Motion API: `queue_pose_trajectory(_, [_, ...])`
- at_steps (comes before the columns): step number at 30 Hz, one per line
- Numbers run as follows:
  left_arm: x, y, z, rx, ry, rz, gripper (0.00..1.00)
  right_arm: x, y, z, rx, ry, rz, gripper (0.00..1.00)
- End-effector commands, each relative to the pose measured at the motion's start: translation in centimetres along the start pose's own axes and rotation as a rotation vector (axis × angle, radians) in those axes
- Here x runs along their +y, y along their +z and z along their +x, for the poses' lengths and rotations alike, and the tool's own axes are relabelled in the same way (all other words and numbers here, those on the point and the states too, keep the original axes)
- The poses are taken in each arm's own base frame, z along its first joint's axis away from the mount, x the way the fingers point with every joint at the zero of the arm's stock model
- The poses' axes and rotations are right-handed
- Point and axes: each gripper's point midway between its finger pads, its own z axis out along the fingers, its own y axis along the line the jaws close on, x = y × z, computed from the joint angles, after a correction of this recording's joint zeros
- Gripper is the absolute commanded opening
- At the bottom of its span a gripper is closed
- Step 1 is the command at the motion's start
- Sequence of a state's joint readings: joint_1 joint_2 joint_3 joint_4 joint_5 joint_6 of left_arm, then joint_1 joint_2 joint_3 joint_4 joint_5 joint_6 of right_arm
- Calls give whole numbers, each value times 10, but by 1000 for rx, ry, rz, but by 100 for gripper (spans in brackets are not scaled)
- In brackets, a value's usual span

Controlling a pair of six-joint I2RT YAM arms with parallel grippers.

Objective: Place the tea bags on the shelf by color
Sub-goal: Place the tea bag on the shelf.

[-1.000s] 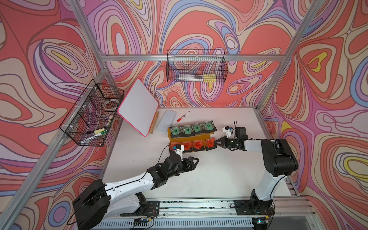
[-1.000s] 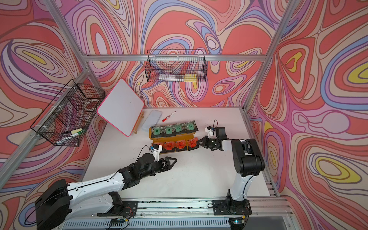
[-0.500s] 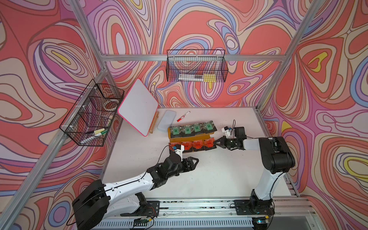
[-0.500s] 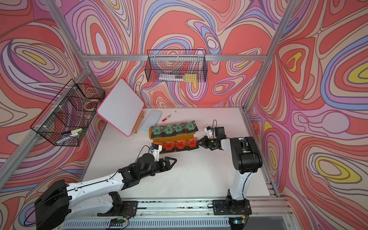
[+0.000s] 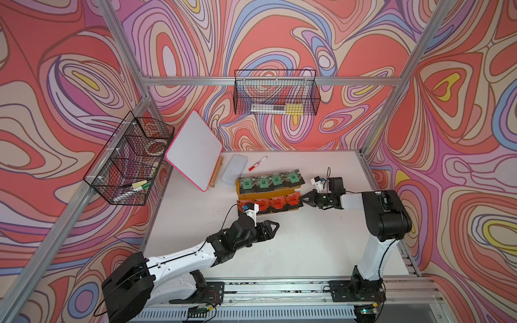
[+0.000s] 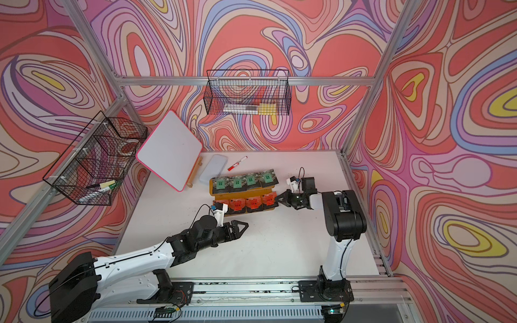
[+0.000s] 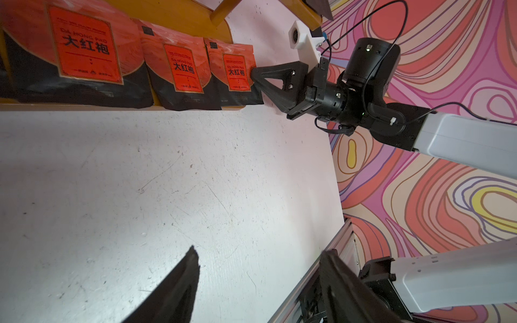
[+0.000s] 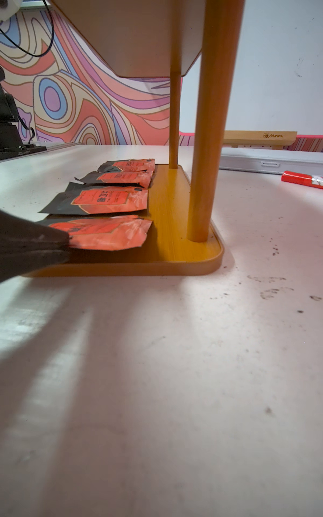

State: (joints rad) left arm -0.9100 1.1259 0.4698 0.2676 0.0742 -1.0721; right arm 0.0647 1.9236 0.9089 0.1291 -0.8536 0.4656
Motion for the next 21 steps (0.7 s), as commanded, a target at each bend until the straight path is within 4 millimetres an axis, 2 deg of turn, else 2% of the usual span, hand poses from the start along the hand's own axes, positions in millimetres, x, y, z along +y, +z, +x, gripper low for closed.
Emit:
queue_pose_trajectory(1, [4, 1, -2, -7, 18, -22, 72, 0, 2, -6, -7, -7, -14, 0])
queue_pose_trajectory(4, [4, 1, -2, -8, 18, -24, 72, 0, 2, -7, -8, -6, -11, 1])
queue_pose_trajectory(12, [6, -1, -2, -13, 19, -27, 72, 0, 0, -10, -13, -9, 10, 18])
queue_pose_trajectory(21, [7, -9, -6, -27, 36, -43, 72, -4, -3, -9, -11, -16, 57, 28])
